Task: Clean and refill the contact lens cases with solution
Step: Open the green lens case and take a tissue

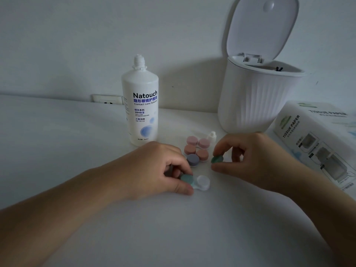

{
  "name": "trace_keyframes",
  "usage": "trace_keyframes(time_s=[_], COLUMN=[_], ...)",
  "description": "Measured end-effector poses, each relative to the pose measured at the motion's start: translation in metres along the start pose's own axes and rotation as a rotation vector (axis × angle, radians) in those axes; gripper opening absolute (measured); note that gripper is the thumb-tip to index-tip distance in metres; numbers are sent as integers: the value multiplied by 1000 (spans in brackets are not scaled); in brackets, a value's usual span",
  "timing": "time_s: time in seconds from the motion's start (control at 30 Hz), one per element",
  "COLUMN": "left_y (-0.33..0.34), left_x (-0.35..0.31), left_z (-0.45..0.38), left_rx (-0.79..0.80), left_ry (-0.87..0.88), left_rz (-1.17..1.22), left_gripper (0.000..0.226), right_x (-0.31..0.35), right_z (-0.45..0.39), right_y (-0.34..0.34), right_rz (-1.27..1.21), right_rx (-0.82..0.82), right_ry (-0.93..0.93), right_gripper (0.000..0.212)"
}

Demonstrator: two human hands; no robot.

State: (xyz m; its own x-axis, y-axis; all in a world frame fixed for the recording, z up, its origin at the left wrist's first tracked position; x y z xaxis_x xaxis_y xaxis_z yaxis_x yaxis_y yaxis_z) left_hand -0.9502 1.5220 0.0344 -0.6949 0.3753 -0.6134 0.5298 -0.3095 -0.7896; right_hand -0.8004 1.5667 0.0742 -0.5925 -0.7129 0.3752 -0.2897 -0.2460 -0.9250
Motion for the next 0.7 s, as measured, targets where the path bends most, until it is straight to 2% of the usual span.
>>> trace_keyframes(time_s=[0.1,0.23,0.43,0.57,0.63,0.7], left_y=[0,0,0,0,0,0], left_x=[0,-1,1,1,0,0], left_z=[1,1,1,0,0,1], left_rx=[-1,3,7,11,14,11], left_ry=[-6,-12,-6,-16,-19,-14], left_rz=[6,2,8,0,-14,-11], left_gripper=[26,27,29,29,29,29], right_x=[-4,-9,-5,10,14,13], right_z=[0,1,4,7,6,4], right_y=[2,3,4,-3,4,20], right_rz=[74,215,315,58,-60,-105], right_rx=[12,67,100,-10,45,168], right_ry=[43,112,131,-29,-47,-19], right_gripper=[20,42,45,28,34,38])
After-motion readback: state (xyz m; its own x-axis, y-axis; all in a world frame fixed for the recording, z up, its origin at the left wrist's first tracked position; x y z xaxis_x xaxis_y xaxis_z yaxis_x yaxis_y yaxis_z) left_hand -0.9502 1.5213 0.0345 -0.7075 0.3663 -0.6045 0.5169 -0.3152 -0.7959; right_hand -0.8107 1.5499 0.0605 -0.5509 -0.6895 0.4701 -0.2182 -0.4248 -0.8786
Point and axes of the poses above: each hand's wrist, its own z-axis away from the middle knuckle, its own y-axis out of the palm, x = y × z, the point moved 9 cm from there along -z, towards the middle knuckle, and after that the axes turned 13 degrees about x, right-handed, at the moved point
